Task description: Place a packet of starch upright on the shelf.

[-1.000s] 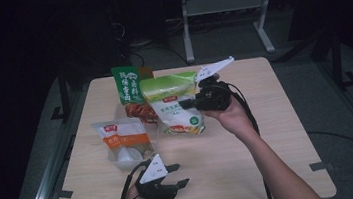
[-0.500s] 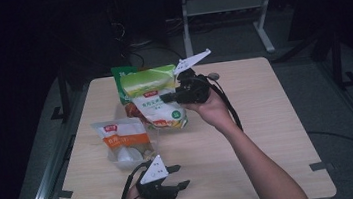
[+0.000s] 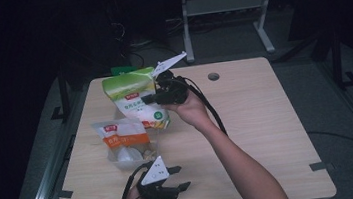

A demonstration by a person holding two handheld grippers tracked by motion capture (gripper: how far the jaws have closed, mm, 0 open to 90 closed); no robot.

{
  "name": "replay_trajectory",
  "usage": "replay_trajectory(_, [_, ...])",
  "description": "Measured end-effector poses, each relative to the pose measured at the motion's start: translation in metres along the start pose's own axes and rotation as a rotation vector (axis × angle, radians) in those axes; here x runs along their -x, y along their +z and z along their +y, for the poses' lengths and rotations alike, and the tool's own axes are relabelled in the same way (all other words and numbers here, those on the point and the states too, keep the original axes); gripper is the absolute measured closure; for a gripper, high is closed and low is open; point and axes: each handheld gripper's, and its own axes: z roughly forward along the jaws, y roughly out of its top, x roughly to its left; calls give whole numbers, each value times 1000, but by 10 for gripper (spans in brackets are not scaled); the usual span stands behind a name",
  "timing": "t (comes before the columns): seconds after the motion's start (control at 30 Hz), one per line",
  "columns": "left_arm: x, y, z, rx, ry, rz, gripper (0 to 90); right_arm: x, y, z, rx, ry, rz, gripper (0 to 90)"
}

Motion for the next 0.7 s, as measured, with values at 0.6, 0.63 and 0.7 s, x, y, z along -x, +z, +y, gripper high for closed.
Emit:
replay_trajectory(0.6, [1,0,-1,-2,-3,-1,432,-3,50,0,4,25,46,896])
replay_trajectory(0.63, [0,0,-1,-3,-3,-1,433,-3,52,0,3,27,48,896])
replay_trajectory(0.7, [0,-1,-1,-1,-4,0,433,-4,57,-2,0,28,53,896])
